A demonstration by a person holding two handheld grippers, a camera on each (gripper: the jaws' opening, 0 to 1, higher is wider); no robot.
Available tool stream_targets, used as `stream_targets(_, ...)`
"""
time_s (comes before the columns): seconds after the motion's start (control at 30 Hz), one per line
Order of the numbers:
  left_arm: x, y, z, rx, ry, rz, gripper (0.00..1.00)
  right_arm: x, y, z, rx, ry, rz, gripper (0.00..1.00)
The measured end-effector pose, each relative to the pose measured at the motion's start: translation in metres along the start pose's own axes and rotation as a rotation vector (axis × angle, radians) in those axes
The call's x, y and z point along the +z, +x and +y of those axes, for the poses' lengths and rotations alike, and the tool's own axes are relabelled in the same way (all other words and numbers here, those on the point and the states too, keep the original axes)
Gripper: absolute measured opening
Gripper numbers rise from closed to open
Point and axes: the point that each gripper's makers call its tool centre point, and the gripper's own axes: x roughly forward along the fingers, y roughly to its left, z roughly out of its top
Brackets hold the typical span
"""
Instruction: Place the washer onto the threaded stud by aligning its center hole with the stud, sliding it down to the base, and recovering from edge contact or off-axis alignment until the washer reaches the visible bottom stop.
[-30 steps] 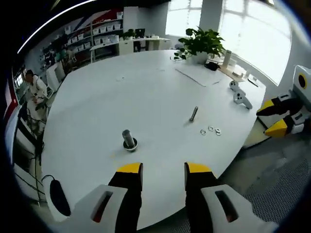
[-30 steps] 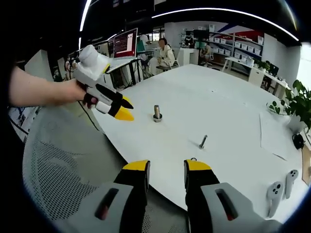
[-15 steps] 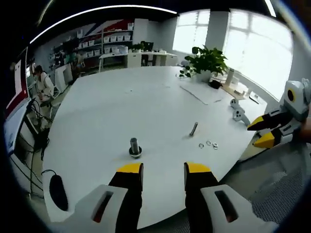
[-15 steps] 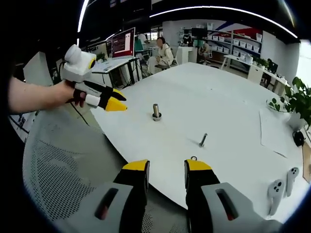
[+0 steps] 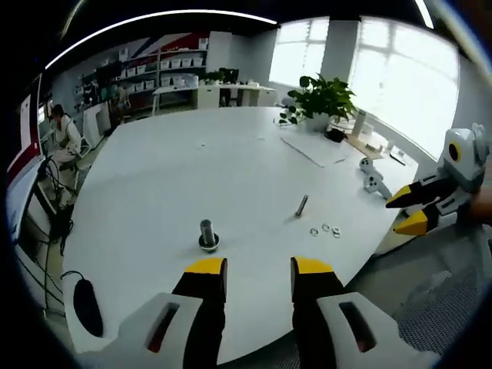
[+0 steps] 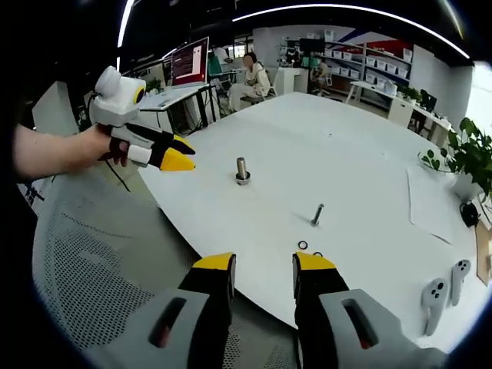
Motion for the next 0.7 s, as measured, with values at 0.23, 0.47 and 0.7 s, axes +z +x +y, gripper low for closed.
stream_targets(0.23,0.0,0.002,-0.004,-0.033,-0.021,-0.001,0.32,-0.004,0.001,-0.006,-0.031,0.007,0.018,0.33)
stream_targets(0.47,-0.003,0.006,-0.019,-0.057,0.054,0.016,0.32,-0.01,0.002,-0.01,-0.053,0.022,0.042,0.35)
stream_targets(0.7,-0.001,0.005,-0.028,-0.098,0.05,0.007,0.33,-0.01,0.001,-0.015,-0.085,0.009,0.042,0.36)
